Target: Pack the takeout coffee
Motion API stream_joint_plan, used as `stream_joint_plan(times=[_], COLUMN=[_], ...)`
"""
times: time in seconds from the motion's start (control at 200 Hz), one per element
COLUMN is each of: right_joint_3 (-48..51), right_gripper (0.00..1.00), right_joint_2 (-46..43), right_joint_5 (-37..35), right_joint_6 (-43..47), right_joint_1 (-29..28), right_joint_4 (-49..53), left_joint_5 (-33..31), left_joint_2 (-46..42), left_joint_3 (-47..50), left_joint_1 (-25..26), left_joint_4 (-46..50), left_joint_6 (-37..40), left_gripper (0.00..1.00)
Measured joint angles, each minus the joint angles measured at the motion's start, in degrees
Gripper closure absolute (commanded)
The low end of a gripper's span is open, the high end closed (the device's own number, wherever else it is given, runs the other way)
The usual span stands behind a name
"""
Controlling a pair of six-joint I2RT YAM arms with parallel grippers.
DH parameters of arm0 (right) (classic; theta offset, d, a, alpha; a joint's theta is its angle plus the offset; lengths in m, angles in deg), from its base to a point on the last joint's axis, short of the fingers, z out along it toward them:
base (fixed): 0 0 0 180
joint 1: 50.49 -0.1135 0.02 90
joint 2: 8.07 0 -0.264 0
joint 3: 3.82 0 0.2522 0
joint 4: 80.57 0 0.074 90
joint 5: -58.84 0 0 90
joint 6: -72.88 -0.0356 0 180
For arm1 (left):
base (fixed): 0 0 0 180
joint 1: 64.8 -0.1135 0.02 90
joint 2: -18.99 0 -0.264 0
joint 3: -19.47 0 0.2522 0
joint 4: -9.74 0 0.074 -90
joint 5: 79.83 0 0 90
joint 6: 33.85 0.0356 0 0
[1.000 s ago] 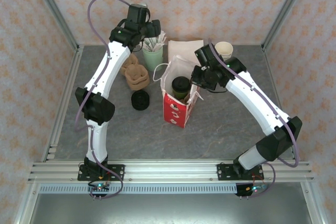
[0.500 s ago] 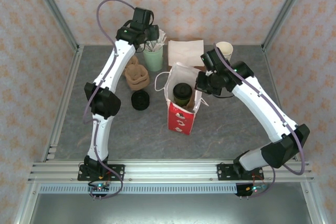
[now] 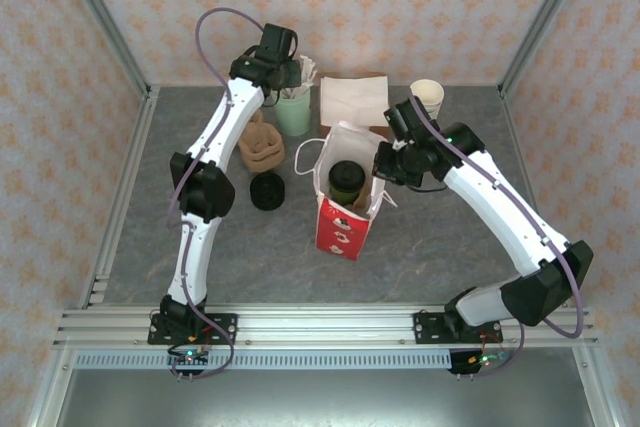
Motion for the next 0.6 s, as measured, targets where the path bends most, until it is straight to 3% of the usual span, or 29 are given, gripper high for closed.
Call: stream_joint_plan(times=[0.596], right_joint_3=[1.55], right_gripper=[0.85], right_joint_2=[-1.49], right_joint_5=[0.00], right_joint_6=[0.00], right_joint_1=[0.22], right_joint_4=[-0.28], left_joint_5=[-0.44], left_joint_2=[0.72], left_joint_3=[0.04], left_joint_1=[-0.37], left_joint_4=[1.20], left_joint_6=[1.31], left_gripper=[0.65])
